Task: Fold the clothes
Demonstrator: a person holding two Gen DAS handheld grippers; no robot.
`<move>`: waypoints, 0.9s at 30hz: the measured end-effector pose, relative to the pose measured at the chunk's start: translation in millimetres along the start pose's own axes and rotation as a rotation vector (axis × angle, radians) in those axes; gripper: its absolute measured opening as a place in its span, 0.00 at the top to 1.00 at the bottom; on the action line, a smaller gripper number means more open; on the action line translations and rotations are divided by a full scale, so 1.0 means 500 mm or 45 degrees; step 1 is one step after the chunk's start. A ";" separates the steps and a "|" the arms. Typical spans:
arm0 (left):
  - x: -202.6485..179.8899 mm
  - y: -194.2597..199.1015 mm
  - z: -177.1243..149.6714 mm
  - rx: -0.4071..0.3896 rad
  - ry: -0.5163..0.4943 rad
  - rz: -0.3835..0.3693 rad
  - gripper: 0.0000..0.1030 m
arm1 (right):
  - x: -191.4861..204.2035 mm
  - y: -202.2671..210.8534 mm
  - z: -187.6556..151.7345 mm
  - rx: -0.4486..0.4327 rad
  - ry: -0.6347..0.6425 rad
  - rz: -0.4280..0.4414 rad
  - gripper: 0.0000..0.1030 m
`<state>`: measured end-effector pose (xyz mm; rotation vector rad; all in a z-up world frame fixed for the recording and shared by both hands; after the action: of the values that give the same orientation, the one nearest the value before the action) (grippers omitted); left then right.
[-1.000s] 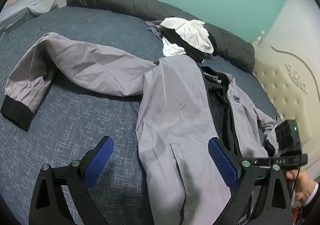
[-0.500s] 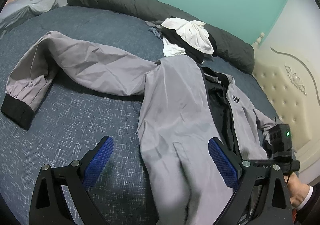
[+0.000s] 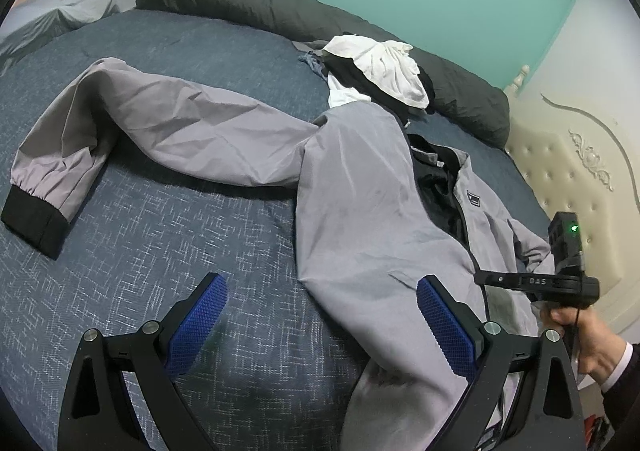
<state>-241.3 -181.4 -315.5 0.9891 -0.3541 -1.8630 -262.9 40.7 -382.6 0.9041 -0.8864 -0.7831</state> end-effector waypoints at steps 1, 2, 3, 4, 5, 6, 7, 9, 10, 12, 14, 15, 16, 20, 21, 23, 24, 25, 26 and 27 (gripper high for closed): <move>0.001 -0.001 -0.001 0.002 0.001 0.000 0.05 | -0.010 -0.006 -0.004 0.009 -0.014 -0.013 0.98; 0.002 -0.002 -0.001 0.003 0.001 0.001 0.05 | -0.017 -0.011 -0.009 0.017 -0.025 -0.015 0.98; 0.003 -0.003 -0.002 0.005 0.002 0.001 0.05 | -0.017 -0.016 -0.015 0.029 -0.025 -0.004 0.98; 0.003 -0.004 -0.002 0.006 0.002 0.002 0.05 | -0.010 -0.019 -0.021 0.046 -0.009 0.025 0.98; 0.003 -0.006 -0.003 0.008 0.002 0.004 0.05 | -0.003 -0.022 -0.027 0.063 0.003 0.053 0.98; 0.003 -0.007 -0.003 0.010 0.002 0.004 0.05 | 0.001 -0.023 -0.032 0.074 0.009 0.070 0.96; 0.002 -0.009 -0.004 0.012 0.002 0.004 0.05 | 0.002 -0.021 -0.034 0.076 0.012 0.070 0.96; -0.001 -0.011 -0.005 0.017 -0.003 0.003 0.05 | 0.002 -0.016 -0.037 0.073 0.014 0.067 0.95; -0.003 -0.011 -0.005 0.018 -0.008 0.003 0.05 | -0.002 -0.011 -0.036 0.061 0.005 0.057 0.95; -0.008 -0.011 -0.004 0.020 -0.018 0.003 0.05 | -0.011 0.002 -0.033 0.038 -0.014 0.059 0.93; -0.013 -0.010 -0.002 0.019 -0.020 0.002 0.05 | -0.024 0.023 -0.032 0.011 -0.025 0.050 0.92; -0.016 -0.010 0.000 0.017 -0.021 0.000 0.05 | -0.031 0.038 -0.033 -0.006 -0.031 0.054 0.91; -0.020 -0.009 0.001 0.016 -0.023 -0.003 0.05 | -0.039 0.051 -0.035 -0.020 -0.034 0.056 0.90; -0.041 -0.009 0.007 0.025 -0.037 -0.017 0.04 | -0.097 0.120 -0.032 -0.082 -0.060 0.040 0.82; -0.049 -0.011 0.009 0.033 -0.039 -0.029 0.02 | -0.116 0.138 -0.031 -0.098 -0.075 0.033 0.80; -0.065 -0.011 0.010 0.041 -0.049 -0.044 0.00 | -0.163 0.177 -0.030 -0.128 -0.111 0.015 0.78; -0.074 -0.011 0.010 0.047 -0.057 -0.046 0.00 | -0.180 0.189 -0.032 -0.133 -0.121 0.011 0.77; -0.081 -0.012 0.008 0.057 -0.068 -0.043 0.00 | -0.199 0.203 -0.035 -0.136 -0.131 0.008 0.76; -0.089 -0.013 0.004 0.072 -0.085 -0.037 0.00 | -0.217 0.216 -0.039 -0.139 -0.137 0.004 0.75; -0.096 -0.013 0.001 0.085 -0.101 -0.027 0.00 | -0.233 0.231 -0.045 -0.144 -0.139 -0.003 0.74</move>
<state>-235.5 -137.2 -296.1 0.9688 -0.4577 -1.9240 -269.7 194.9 -322.2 0.7688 -0.9270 -0.8820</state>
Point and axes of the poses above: each gripper's, at about its wrist camera, not at the fingertips, and y roughly against the way its jaws point, x to its left, z to its top, the point moved 9 cm from there along -y, roughly the way its jaws point, and after that the axes turned 7 degrees about -z, right-handed, at the moved point
